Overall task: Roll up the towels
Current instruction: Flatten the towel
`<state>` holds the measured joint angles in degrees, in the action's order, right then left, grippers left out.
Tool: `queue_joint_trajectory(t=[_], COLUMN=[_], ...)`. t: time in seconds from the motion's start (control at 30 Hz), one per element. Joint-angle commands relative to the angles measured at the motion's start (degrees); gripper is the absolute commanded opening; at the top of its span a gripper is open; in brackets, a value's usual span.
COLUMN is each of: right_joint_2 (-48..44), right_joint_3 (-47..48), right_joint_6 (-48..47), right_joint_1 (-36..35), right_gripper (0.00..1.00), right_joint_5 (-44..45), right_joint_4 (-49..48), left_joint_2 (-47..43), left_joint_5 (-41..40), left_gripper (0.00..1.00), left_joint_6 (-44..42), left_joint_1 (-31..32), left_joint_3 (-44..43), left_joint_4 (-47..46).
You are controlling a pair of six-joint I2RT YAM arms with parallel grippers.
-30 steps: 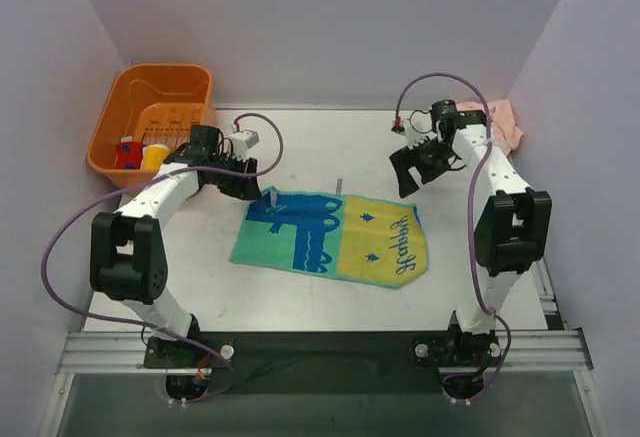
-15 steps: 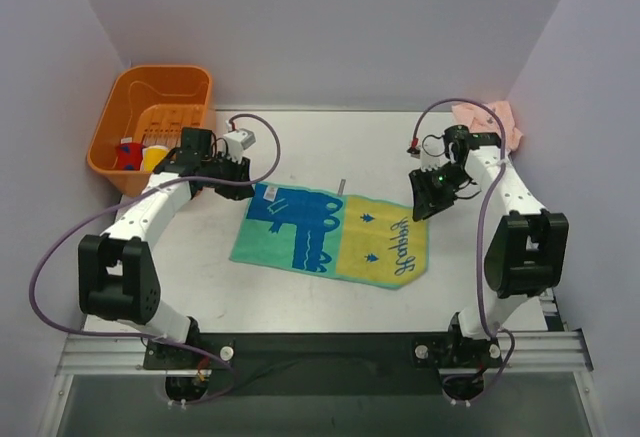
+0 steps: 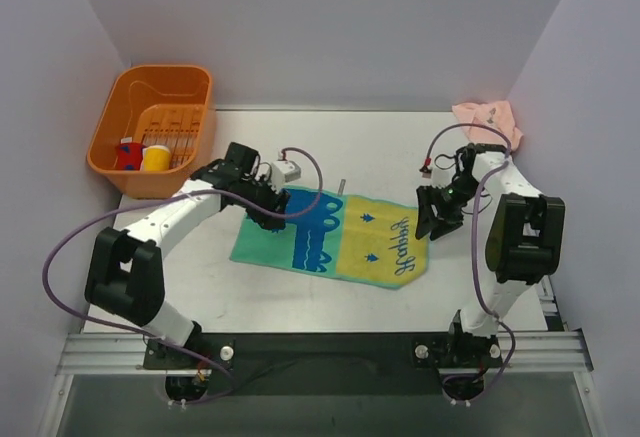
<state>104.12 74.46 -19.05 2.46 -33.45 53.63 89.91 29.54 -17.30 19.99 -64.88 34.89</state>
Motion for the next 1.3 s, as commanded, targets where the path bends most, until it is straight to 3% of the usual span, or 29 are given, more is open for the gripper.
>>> queue_joint_trajectory(t=[0.0,0.1,0.3,0.4,0.63,0.73,0.87,1.03,1.13,1.27], right_joint_2=[-5.1,-4.8,3.7,8.7,23.8,23.3,13.3,-0.2,-1.5,1.9], right_joint_3=[-3.7,-5.5,-4.2,1.5,27.7,33.5,25.9,6.3,-0.1,-1.7], right_joint_6=[-2.0,-1.9,2.7,5.6,12.6,14.1,11.8,9.1,8.1,9.2], right_joint_1=[1.3,0.2,-0.8,-0.9,-1.5,-1.3,-0.1,-0.6,-2.1,-3.7], right_gripper=[0.49,0.44,0.38,0.37,0.36,0.40,0.43,0.41,0.40,0.41], right_joint_5=[-4.4,-5.7,-1.9,-0.3,-2.8,-4.4,-5.7,-3.9,0.3,4.4], right_joint_4=[8.5,8.9,3.1,0.5,0.2,0.3,1.0,1.3,0.8,-2.1], left_joint_2=[-4.8,-3.2,3.4,4.7,6.7,8.4,9.2,8.8,8.4,7.9], left_joint_5=[0.4,-1.1,-2.7,-4.6,-6.5,-6.5,-5.7,-5.3,-5.6,-7.8], left_gripper=[0.53,0.52,0.49,0.47,0.47,0.46,0.46,0.46,0.46,0.46], left_joint_6=[-8.4,-9.7,-5.9,-4.9,-3.3,-0.7,1.1,1.5,2.0,1.7], left_joint_1=[10.7,16.6,18.4,18.2,15.9,12.5,8.9,8.6,8.6,8.6], left_joint_3=[-0.1,-1.9,-4.1,-4.0,-3.9,-5.2,-5.5,-4.8,-4.3,-2.9], left_joint_4=[1.8,1.1,-2.1,-3.7,-5.8,-5.8,-5.9,-6.9,-7.7,-8.3])
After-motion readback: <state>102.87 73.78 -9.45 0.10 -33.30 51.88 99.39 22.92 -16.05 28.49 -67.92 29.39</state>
